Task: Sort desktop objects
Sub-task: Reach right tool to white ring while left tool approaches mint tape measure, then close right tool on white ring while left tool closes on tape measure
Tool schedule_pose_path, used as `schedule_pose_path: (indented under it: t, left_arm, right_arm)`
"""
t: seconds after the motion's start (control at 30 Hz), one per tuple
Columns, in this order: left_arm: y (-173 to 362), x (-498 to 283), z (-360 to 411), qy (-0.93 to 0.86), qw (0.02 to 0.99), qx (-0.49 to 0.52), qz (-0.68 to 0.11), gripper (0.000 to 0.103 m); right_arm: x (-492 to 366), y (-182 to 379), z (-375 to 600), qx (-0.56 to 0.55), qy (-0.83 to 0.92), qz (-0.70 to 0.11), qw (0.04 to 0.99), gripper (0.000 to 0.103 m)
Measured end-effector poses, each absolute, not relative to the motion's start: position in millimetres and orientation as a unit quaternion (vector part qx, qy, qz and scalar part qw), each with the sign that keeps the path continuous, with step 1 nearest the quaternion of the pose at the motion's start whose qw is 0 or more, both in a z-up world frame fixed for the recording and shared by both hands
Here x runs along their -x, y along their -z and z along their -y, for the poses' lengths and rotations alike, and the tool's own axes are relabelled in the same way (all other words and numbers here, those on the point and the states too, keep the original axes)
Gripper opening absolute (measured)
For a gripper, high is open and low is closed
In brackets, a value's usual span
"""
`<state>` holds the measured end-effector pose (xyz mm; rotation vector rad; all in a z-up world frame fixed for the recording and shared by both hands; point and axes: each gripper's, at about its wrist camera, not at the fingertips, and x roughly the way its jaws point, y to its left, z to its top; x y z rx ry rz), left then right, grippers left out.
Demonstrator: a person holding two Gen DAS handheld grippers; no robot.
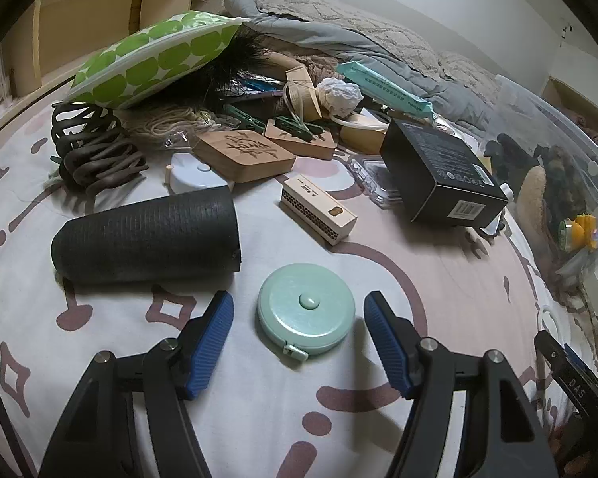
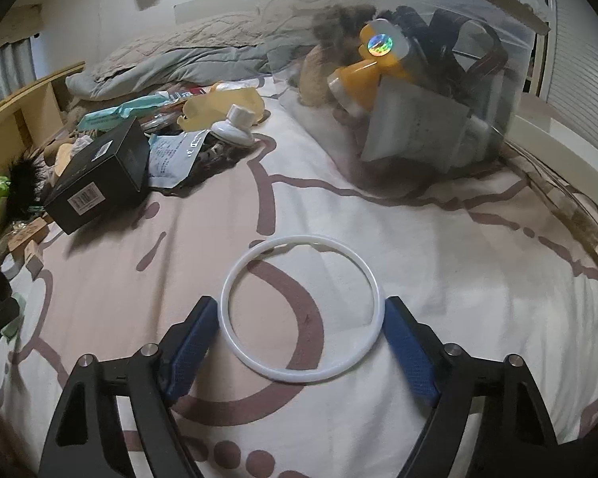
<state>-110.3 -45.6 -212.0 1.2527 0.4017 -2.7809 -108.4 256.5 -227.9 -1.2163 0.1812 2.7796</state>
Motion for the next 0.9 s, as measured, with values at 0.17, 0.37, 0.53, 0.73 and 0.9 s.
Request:
schedule_pose_path:
  t: [0.17, 0.37, 0.53, 0.73, 0.9]
  left_arm:
    - [211, 108, 43, 0.905, 0.027, -0.405, -0.126, 0.051]
    - [211, 107, 39, 0.907, 0.026, -0.405, -0.116, 0.051]
    - [213, 109, 32, 0.906, 0.034, -0.412, -0.090, 0.051]
    - [213, 110, 31, 0.906, 0.037, -0.414, -0.076, 0.050]
    - [210, 106, 30, 0.908, 0.040, -0.410, -0.074, 0.050]
  right_arm:
    - [107, 227, -254, 0.398, -0.915, -0.053, 0.045, 0.084]
    - [105, 227, -250, 0.397, -0.916, -0.046, 0.040, 0.084]
    - [104, 226, -241, 0.394, -0.918, -0.027, 0.028, 0.084]
    - [103, 225, -240, 0.392, -0.919, -0.028, 0.022, 0.084]
    - [100, 218, -244, 0.380, -0.924, -0.050, 0.014, 0.084]
